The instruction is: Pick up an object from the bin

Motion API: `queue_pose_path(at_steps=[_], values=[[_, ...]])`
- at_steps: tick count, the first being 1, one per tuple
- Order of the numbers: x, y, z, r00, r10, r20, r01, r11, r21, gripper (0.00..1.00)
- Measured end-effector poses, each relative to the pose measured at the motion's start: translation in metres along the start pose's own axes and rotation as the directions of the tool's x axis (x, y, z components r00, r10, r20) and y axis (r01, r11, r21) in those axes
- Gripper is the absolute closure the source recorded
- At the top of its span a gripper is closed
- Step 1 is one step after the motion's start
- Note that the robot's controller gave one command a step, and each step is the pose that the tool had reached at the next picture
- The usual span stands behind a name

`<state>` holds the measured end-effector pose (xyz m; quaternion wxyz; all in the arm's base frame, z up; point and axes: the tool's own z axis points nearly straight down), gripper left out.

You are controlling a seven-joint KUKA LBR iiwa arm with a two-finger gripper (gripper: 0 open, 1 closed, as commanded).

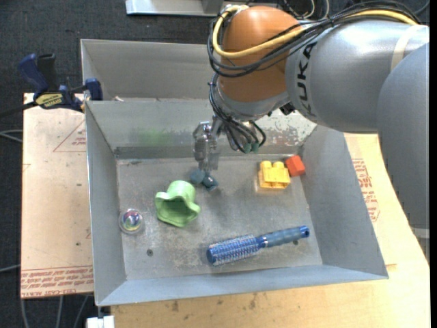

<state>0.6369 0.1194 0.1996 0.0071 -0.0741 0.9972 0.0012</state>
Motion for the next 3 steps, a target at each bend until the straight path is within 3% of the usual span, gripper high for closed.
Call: queue_pose_path(at_steps=[1, 2, 3], values=[[0.084, -0.027, 0.069, 0.942, 0.334, -0.019, -0.334, 0.943, 0.008, 1.00], [0.082, -0.027, 0.067, 0.943, 0.333, -0.013, -0.333, 0.943, 0.005, 0.00], [0.167, -0.039, 0.077, 0.891, 0.454, -0.017, -0.454, 0.891, 0.009, 0.00]])
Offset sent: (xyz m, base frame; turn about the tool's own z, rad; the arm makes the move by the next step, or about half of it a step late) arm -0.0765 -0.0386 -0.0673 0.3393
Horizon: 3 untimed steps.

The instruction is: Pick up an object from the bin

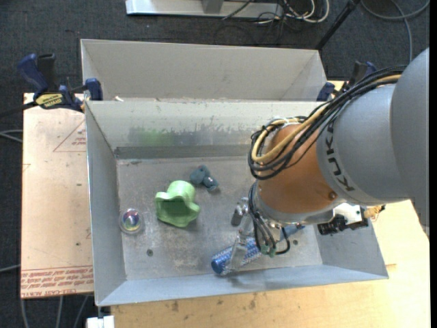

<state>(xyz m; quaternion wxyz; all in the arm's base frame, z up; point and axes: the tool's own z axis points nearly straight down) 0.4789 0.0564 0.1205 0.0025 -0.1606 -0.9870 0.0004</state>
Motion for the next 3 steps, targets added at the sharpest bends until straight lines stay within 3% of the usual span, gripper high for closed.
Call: queue_pose_path(at_steps=[1, 2, 3], values=[[-0.005, -0.006, 0.050, 0.990, -0.142, 0.015, 0.142, 0.990, -0.004, 0.00], [-0.002, -0.007, 0.051, 0.990, -0.142, 0.004, 0.142, 0.990, -0.002, 1.00], [-0.005, -0.002, -0.205, 0.981, -0.195, 0.015, 0.195, 0.981, -0.004, 1.00]])
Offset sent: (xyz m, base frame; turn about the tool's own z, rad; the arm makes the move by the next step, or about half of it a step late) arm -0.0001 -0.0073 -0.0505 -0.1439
